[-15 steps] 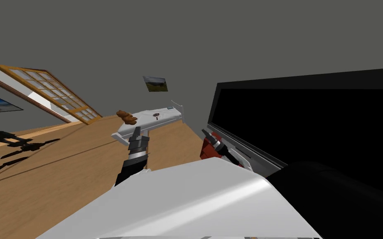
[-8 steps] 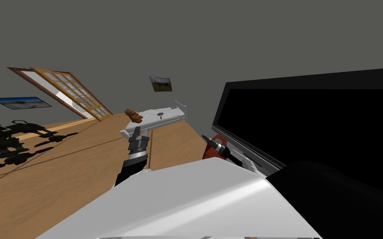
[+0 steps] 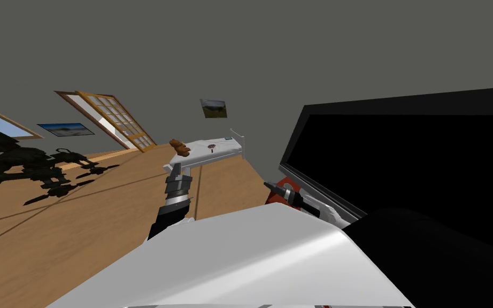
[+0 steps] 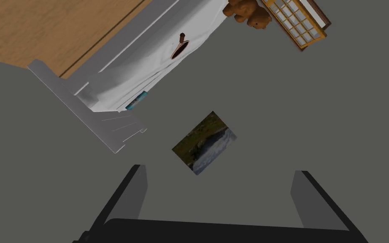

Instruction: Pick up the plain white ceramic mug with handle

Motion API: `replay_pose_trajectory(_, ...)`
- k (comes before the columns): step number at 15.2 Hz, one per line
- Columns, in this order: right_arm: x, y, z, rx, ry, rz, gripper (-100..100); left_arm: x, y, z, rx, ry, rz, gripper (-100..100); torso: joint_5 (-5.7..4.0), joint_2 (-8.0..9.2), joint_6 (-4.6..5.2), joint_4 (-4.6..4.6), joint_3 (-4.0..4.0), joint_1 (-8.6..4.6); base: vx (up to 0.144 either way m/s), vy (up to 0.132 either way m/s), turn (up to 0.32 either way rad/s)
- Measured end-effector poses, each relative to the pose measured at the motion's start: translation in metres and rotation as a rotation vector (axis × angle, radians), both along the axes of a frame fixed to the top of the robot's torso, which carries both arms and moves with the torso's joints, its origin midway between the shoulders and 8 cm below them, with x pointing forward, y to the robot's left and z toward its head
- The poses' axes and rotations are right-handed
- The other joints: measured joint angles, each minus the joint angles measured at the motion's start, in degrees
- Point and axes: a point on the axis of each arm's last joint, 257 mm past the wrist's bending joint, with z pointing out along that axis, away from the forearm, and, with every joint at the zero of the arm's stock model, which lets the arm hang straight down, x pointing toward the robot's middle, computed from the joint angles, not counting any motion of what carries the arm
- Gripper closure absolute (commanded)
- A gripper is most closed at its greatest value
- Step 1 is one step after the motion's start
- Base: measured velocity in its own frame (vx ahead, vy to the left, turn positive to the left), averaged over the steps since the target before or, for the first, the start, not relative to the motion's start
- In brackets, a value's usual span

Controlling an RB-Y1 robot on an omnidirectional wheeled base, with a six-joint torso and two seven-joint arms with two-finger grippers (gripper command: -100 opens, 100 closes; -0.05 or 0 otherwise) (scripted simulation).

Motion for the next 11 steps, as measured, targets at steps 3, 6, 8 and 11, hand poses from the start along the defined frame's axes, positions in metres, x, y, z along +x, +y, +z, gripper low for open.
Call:
replay_pose_trajectory(3,-0.006,-0.017,-0.022,-0.079,0.048,0.022,-100,0.000,0.000,0.000,0.000,0.000,0.000,0,0.01,0.00,0.01,0.00,0.00,0.01,0.052,0.020,0.115)
replay_pose_trajectory(6,-0.023,-0.043,-0.046,-0.159,0.098,0.042,-100,0.000,0.000,0.000,0.000,0.000,0.000,0,0.00,0.03,0.01,0.01,0.02,0.01,0.047,0.019,0.131)
replay_pose_trajectory(8,-0.036,-0.062,-0.063,-0.217,0.137,0.055,-100,0.000,0.000,0.000,0.000,0.000,0.000,0,0.01,0.03,-0.01,0.01,0.02,0.02,0.042,0.018,0.104)
replay_pose_trajectory(11,-0.048,-0.088,-0.078,-0.296,0.186,0.069,-100,0.000,0.000,0.000,0.000,0.000,0.000,0,0.02,0.04,-0.01,0.01,0.02,0.05,0.041,0.024,0.119)
